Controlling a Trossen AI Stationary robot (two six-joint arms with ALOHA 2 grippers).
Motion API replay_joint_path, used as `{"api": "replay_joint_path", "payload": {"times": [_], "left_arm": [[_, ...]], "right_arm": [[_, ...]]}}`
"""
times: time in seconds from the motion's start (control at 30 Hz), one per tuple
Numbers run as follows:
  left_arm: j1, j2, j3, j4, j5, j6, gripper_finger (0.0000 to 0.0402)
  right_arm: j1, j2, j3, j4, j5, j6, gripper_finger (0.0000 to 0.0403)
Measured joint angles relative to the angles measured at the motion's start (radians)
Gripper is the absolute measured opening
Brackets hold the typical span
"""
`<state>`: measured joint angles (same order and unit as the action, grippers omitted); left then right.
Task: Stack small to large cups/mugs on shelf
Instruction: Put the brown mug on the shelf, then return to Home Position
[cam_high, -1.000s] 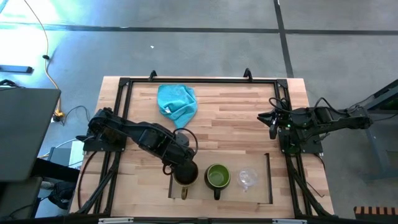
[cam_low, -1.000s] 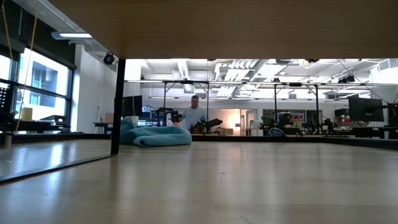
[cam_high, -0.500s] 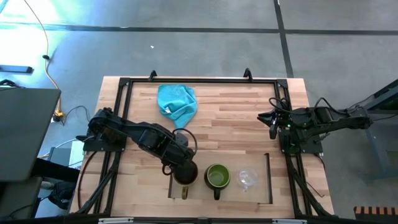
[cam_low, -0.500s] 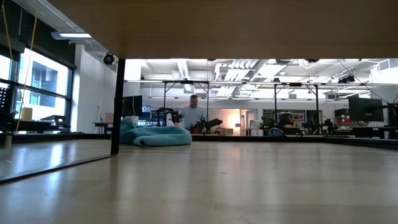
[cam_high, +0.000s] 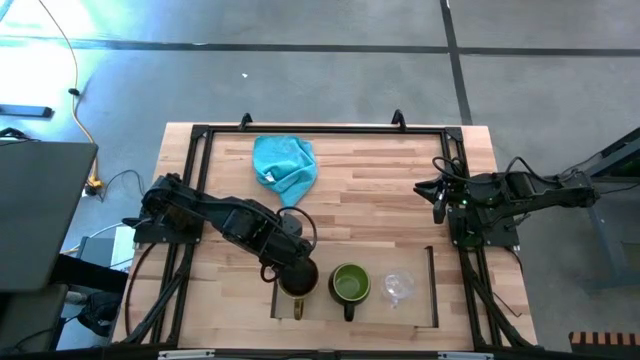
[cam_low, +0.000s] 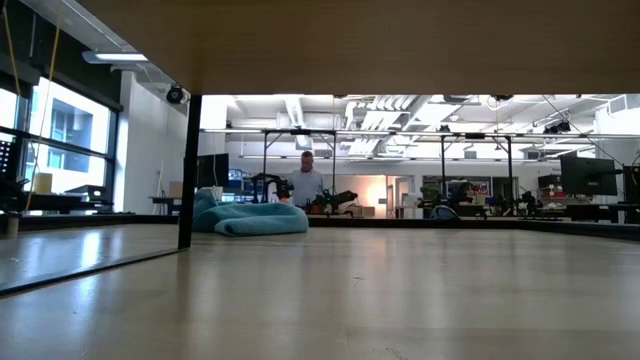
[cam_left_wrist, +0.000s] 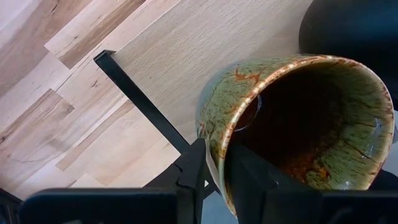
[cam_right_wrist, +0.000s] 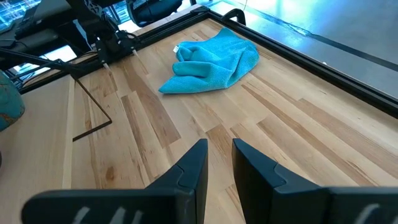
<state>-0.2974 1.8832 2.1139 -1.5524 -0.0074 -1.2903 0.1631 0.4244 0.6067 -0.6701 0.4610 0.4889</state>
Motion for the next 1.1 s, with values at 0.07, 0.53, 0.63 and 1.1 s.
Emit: {"api": "replay_joint_path", "payload": {"times": [0.07, 0.53, 0.63, 1.1], "left_arm": [[0.0, 0.0, 0.0, 0.0, 0.001, 0.0, 0.0051], [0.0, 0.0, 0.0, 0.009, 0.027, 0.046, 0.0051], [0.0, 0.0, 0.0, 0.018, 0.034, 0.053, 0.0059], [0.002, 0.001, 0.0, 0.018, 0.027, 0.052, 0.0171]], "right_arm": [[0.0, 0.0, 0.0, 0.0, 0.0, 0.0, 0.0064], [0.0, 0.0, 0.0, 0.0, 0.0, 0.0, 0.0064], [0.0, 0.0, 0.0, 0.0, 0.0, 0.0, 0.0064], [0.0, 0.0, 0.0, 0.0, 0.0, 0.0, 0.0064]]}}
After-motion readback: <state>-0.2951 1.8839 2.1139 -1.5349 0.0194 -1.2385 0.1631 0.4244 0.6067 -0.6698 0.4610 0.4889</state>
